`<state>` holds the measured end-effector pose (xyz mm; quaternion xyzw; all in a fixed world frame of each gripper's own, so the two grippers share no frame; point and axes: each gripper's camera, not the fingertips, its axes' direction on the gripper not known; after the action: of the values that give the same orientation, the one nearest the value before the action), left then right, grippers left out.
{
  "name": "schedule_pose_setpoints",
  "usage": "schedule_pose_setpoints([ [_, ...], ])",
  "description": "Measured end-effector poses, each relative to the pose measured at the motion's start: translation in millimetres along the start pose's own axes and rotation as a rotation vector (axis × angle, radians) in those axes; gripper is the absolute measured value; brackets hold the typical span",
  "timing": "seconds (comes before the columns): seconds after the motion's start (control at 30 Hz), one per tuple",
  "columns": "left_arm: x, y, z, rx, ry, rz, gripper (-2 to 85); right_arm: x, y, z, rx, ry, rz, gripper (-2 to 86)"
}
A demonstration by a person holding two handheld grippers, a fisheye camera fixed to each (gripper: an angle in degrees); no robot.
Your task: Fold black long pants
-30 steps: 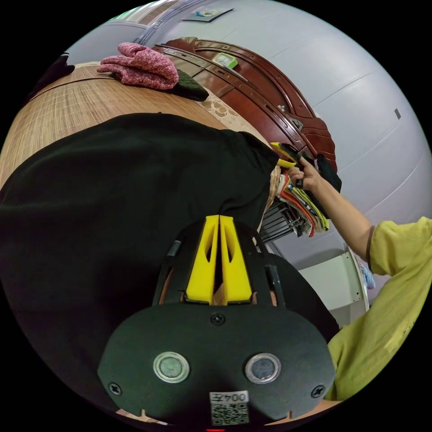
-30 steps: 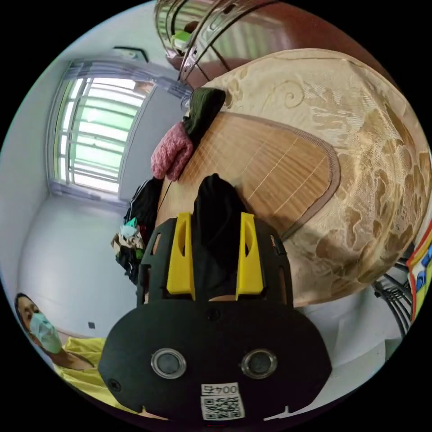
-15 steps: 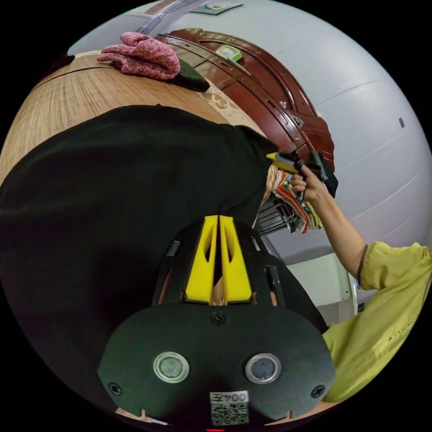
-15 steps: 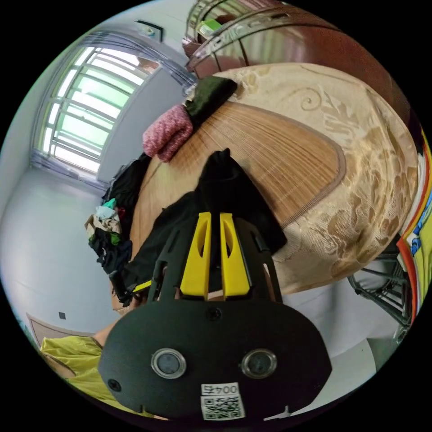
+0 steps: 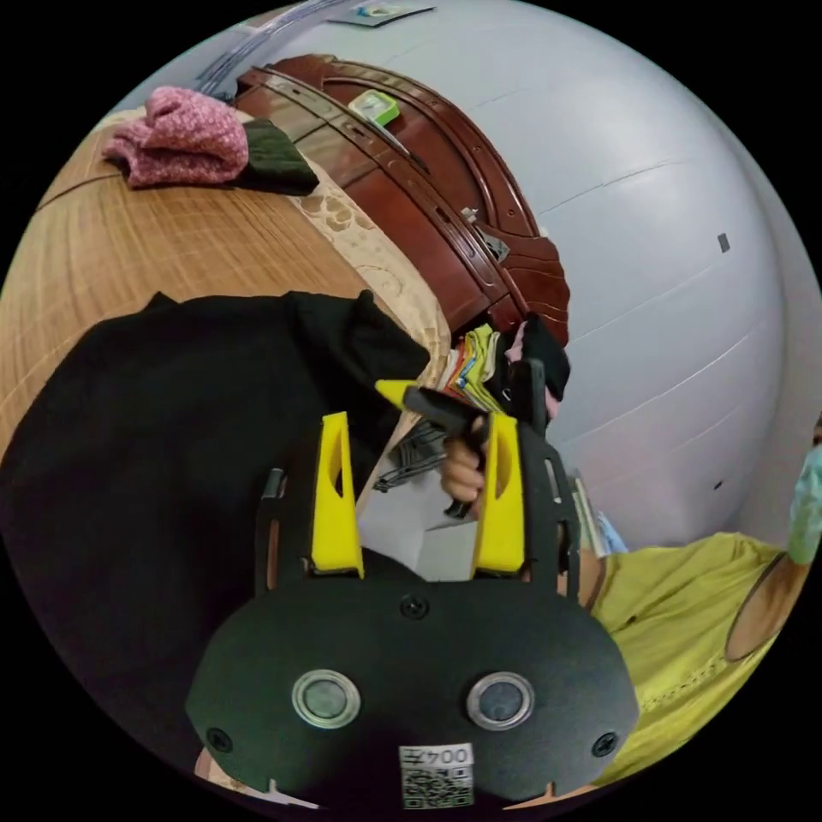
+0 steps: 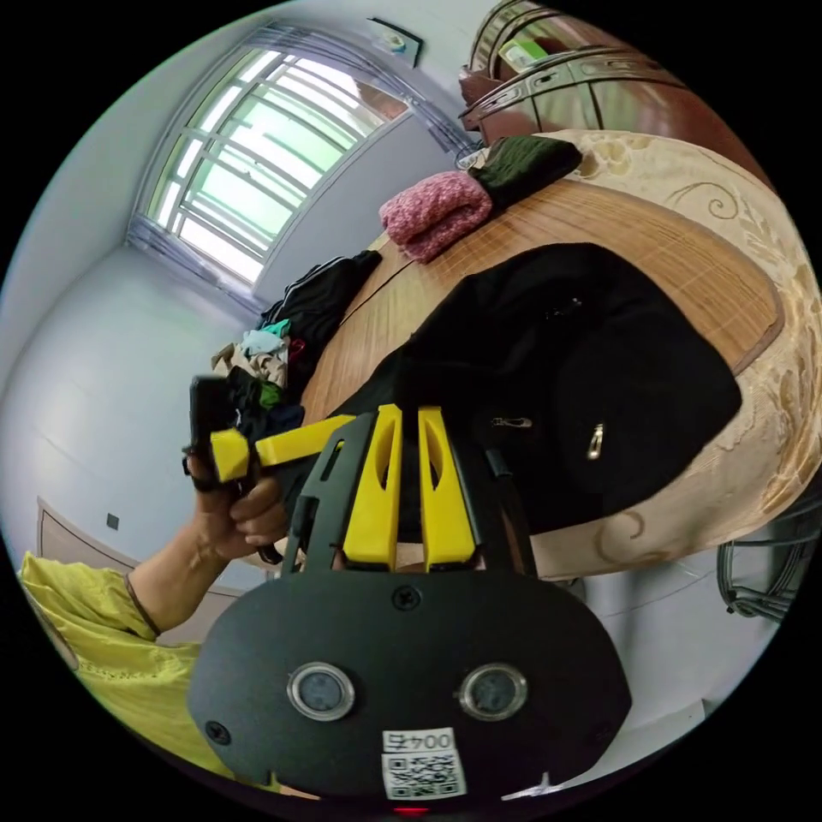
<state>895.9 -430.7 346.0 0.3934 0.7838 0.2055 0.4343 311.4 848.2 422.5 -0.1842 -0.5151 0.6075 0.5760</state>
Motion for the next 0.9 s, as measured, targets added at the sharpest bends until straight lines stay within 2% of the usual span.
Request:
schedule_pose_setpoints([
  [0.17, -9.3, -27.6, 28.5, -0.1, -0.047, -0.071, 21.0, -9.0, 29.7, 30.3, -0.027, 0.038, 0.004, 4.5],
  [0.27, -14.6, -36.9, 35.2, -0.155, -0.141, -0.105, 14.1, -10.3, 38.8, 37.5, -0.057, 0.043, -0.032, 4.7],
  [0.33, -17.4, -43.9, 35.7, -0.158, -0.108, -0.1, 8.6, -14.1, 43.3, 40.9, -0.083, 0.059, -0.075, 4.8],
  [0.5, -9.2, -51.3, 30.8, -0.138, -0.132, -0.051, 4.3, -19.4, 43.3, 23.7, -0.106, 0.165, -0.27, 7.0],
  [0.7, -4.9, -47.6, 34.4, -0.162, -0.119, -0.016, 2.9, -34.4, 14.7, 14.0, -0.143, 0.427, -0.575, 12.0],
  [0.77, -1.9, -45.6, 35.9, -0.178, -0.122, 0.005, 2.8, -47.3, 2.0, 32.9, -0.209, 0.584, -0.731, 15.7],
  [0.9, 10.5, -37.1, 32.9, -0.209, -0.153, 0.078, 3.2, -59.6, -11.7, 79.1, -0.37, 0.785, -0.929, 16.4],
])
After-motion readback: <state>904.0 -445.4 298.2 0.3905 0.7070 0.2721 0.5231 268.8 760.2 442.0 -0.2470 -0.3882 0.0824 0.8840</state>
